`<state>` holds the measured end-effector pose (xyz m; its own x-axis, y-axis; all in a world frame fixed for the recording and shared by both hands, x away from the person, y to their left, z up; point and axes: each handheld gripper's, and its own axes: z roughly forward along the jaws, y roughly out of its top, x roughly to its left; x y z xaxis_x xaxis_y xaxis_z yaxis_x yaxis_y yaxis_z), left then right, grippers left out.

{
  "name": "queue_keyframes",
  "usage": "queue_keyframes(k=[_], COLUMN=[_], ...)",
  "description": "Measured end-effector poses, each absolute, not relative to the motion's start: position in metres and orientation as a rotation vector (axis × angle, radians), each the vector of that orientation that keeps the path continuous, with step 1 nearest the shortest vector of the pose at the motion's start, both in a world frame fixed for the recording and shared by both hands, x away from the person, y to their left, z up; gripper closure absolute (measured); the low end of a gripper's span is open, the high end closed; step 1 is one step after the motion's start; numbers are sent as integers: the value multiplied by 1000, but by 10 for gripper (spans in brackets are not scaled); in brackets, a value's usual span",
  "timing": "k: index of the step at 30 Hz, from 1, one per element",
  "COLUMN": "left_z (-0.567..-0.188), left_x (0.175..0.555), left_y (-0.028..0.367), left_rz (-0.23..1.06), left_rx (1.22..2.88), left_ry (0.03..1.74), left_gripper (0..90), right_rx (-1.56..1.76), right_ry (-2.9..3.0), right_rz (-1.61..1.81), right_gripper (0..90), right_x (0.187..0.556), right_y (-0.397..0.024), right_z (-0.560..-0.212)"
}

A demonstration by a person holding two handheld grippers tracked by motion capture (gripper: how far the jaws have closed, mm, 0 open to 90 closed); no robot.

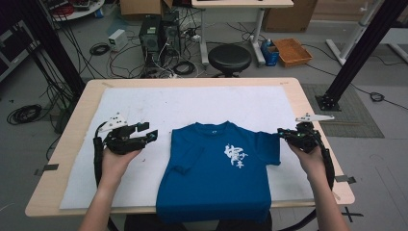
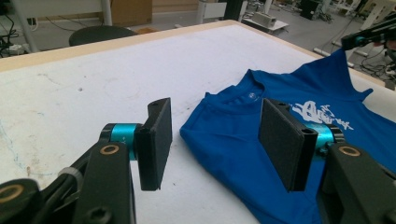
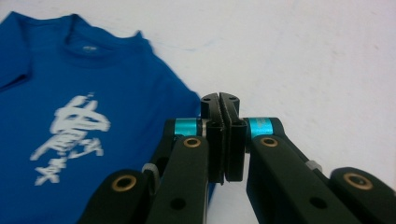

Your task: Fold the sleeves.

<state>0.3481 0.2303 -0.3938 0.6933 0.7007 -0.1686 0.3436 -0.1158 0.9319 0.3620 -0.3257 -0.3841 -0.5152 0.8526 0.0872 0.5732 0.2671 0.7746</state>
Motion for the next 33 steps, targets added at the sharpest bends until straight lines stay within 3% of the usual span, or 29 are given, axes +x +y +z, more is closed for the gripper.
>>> queue_keyframes(k=[8,18,20,23,33], left_z=[-396,-398,-398,-398,-400], left_x=[349,350,350,350,351], left_y=[226,222,221,222,218], left_rz=[361,350,348,348,340], left_rx=[1746,1761,1764,1765,1785], left_ry=[840,835,835,834,837], left_gripper=[446,446,446,445,445], right_rx=[1175,1064,1040,1043,1075], right_ry=[2259,2364,2376,2365,2358], right_rz=[1046,1031,1047,1073,1140], right_gripper=[898,894,813,752,725], right_x=[348,354,356,355,328], right_y=[-262,-175,-165,-168,-217], right_z=[-358,-373,-377,-376,-393])
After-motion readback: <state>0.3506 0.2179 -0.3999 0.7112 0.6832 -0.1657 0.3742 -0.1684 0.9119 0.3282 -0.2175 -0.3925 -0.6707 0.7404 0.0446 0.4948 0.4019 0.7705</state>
